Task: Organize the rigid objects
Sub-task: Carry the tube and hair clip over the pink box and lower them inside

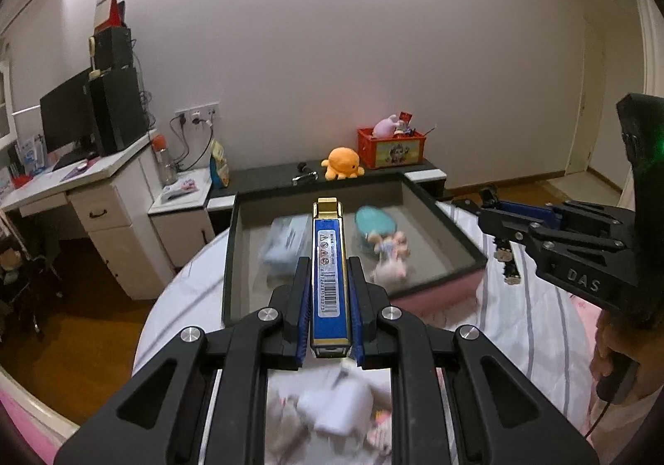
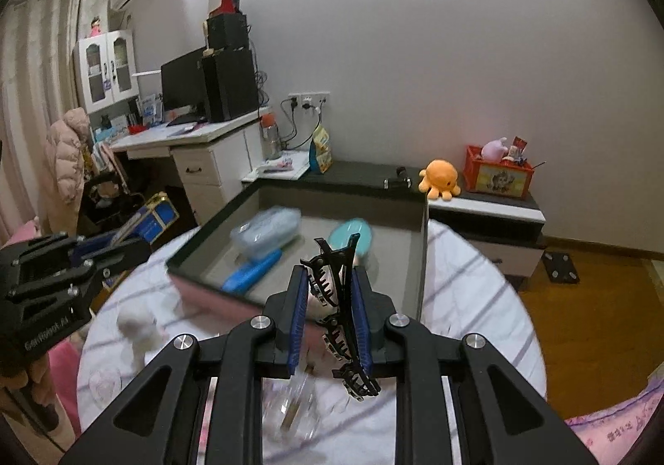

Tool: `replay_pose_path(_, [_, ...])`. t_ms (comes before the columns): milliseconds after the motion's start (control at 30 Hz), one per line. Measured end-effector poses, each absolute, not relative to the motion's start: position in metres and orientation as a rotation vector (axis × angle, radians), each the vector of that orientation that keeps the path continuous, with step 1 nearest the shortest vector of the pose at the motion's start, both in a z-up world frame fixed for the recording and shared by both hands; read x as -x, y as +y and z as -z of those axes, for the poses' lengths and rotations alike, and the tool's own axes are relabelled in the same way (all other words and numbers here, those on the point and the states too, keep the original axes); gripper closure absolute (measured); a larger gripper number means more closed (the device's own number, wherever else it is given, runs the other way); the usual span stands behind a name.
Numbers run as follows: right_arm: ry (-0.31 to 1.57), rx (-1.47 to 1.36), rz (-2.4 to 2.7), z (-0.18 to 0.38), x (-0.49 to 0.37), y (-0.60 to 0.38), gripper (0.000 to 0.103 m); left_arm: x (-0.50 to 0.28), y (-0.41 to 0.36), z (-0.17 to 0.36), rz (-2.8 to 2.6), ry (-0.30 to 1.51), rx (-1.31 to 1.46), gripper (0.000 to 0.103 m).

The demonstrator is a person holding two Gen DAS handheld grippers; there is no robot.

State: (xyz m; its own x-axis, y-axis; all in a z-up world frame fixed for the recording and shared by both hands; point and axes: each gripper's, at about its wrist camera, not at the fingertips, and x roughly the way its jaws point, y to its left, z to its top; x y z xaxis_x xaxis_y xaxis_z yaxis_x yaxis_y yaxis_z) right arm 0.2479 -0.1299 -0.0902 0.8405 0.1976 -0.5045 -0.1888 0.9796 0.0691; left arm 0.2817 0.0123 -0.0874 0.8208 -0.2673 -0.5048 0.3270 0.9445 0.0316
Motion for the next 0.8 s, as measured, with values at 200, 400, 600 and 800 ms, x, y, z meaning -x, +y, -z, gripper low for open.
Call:
replay_pose_path(200, [0.525,-0.032,-0.177,0.065,-0.293,-0.140,0.082,-0.321,-0.003,0.058,0.335,0.483,-0.141,0.087])
replay_pose_path(400, [0.631,-0.041,-0.141,0.075,-0.356,-0.146,0.081,-0.390,-0.024,0.056,0.421,0.586,-0.110,0.087])
replay_pose_path(600, [0.795,-0.077,-0.125,0.118,-0.421,-0.154,0.081,-0.460,-0.046,0.103,0.398,0.769,-0.130,0.087])
replay_pose_path(800, [0.893,-0.113,-0.104,0.148,-0.457,-0.162,0.081,-0.512,-0.062,0.148,0.361,0.931,-0.167,0.087])
